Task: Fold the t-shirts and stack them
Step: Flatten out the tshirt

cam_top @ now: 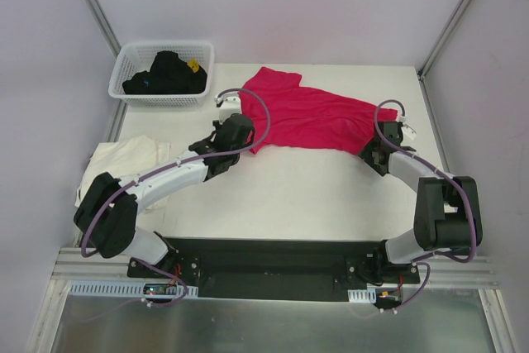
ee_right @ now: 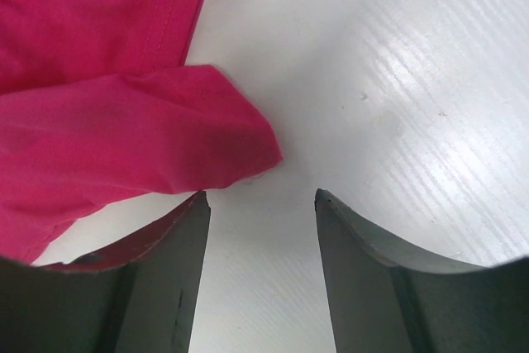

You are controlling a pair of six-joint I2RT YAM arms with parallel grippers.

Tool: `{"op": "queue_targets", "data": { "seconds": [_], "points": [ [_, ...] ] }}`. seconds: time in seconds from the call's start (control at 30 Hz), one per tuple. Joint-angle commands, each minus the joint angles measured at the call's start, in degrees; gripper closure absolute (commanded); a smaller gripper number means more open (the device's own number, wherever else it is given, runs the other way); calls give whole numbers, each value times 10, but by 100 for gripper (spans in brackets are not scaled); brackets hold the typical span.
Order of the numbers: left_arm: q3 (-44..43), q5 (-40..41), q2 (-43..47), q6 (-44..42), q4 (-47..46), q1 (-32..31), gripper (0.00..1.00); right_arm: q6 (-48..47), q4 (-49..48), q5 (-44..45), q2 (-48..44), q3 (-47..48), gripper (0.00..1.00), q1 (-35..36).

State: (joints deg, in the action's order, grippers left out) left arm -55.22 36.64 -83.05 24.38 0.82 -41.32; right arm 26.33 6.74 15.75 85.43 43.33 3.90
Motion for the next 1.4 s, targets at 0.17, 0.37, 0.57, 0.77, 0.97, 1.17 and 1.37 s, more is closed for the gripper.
{"op": "queue_targets", "data": {
  "seconds": [0.17,0.37,0.57,0.77,0.97,1.17,1.37],
  "points": [
    [3,29,34,-14,2,-10,100,0,-6,21,4,28,46,-14],
    [0,27,27,-15,2,-12,100,4,-10,18,19,28,50,-21],
    [-2,28,20,-17,2,-12,100,7,-16,20,32,31,50,-25],
    [-3,28,16,-20,3,-12,100,11,-19,12,54,42,50,-26],
    [-2,26,13,-20,2,-13,100,10,-18,14,64,54,50,-26],
    [-3,30,10,-22,2,-12,100,10,-16,10,73,62,51,-28],
    [-6,27,7,-21,2,-12,100,7,-9,8,83,75,62,-31]
  ]
}}
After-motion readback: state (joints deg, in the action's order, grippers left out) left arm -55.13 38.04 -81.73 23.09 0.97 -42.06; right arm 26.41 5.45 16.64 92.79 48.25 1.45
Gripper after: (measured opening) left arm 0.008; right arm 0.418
